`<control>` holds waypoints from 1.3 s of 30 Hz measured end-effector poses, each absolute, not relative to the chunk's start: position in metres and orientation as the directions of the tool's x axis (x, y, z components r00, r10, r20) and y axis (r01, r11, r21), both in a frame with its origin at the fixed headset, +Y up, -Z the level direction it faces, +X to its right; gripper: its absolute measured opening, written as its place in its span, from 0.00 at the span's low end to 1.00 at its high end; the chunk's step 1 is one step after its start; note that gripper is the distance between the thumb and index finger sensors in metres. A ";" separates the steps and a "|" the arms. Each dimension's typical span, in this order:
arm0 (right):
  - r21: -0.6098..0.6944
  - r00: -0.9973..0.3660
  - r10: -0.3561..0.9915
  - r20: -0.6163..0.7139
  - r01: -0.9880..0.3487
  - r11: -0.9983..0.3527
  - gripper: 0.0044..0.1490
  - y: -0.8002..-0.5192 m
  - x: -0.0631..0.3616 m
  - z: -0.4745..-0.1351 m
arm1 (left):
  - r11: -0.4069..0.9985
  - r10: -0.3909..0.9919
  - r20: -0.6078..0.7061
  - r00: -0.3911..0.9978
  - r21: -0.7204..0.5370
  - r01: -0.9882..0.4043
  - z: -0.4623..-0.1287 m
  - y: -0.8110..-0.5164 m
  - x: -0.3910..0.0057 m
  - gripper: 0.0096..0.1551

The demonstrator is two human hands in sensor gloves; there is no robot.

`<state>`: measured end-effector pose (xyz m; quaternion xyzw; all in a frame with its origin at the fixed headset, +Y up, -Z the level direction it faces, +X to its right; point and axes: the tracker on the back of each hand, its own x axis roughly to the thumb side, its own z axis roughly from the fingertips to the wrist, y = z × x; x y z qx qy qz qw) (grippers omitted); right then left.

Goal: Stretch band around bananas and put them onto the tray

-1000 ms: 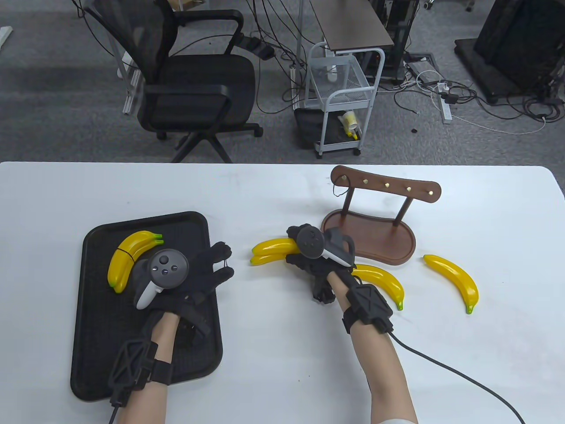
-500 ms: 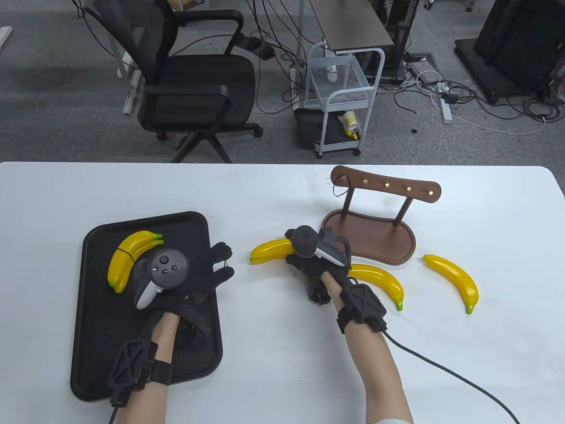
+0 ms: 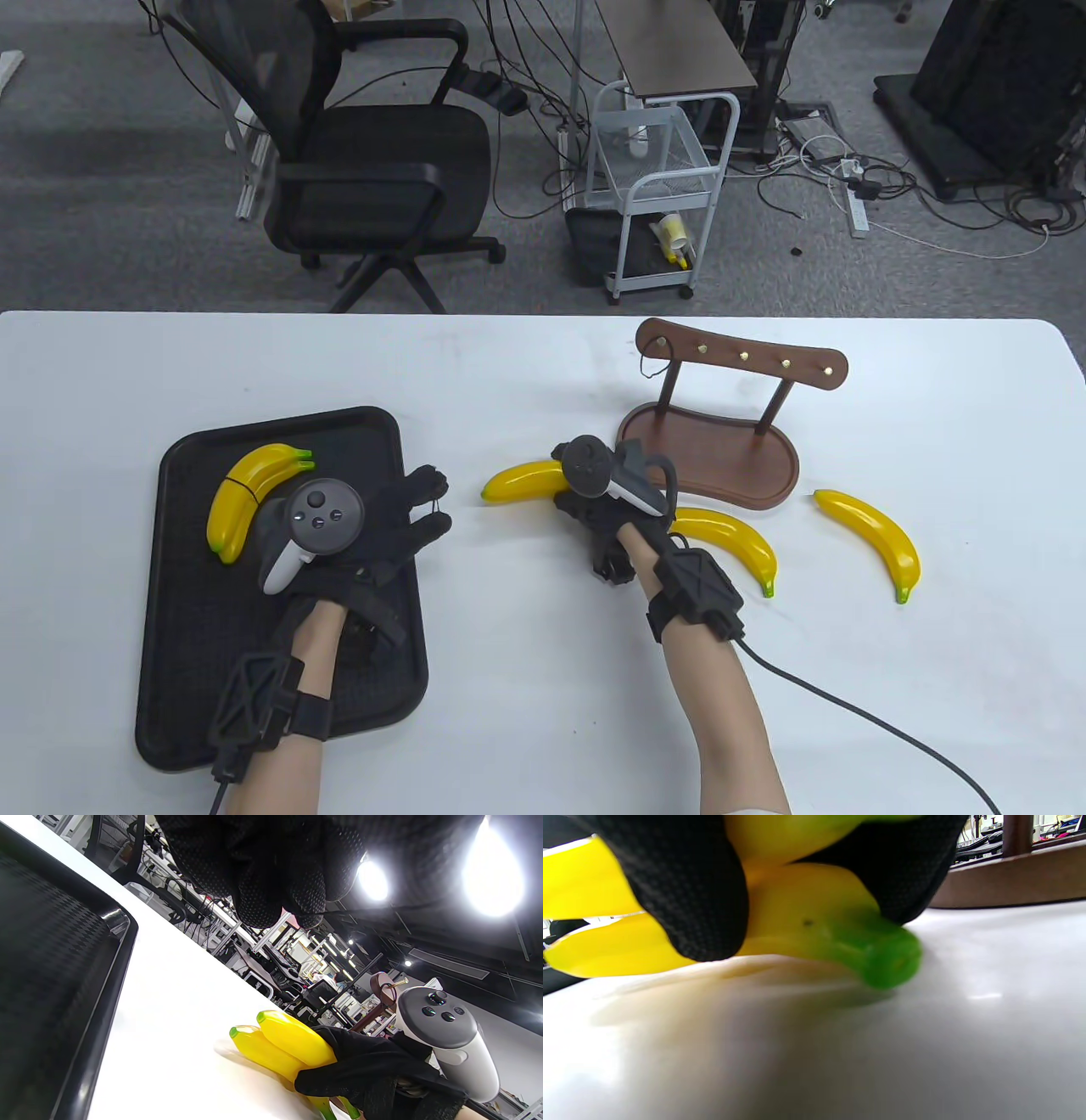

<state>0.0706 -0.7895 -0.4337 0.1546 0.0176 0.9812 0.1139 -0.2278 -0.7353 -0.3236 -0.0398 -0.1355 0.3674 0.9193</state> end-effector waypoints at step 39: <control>-0.061 -0.896 0.326 0.302 -0.359 -0.931 0.43 -0.711 0.112 -0.342 | 0.725 0.688 0.277 0.671 -0.237 -0.646 -0.322 -0.735 -0.202 0.38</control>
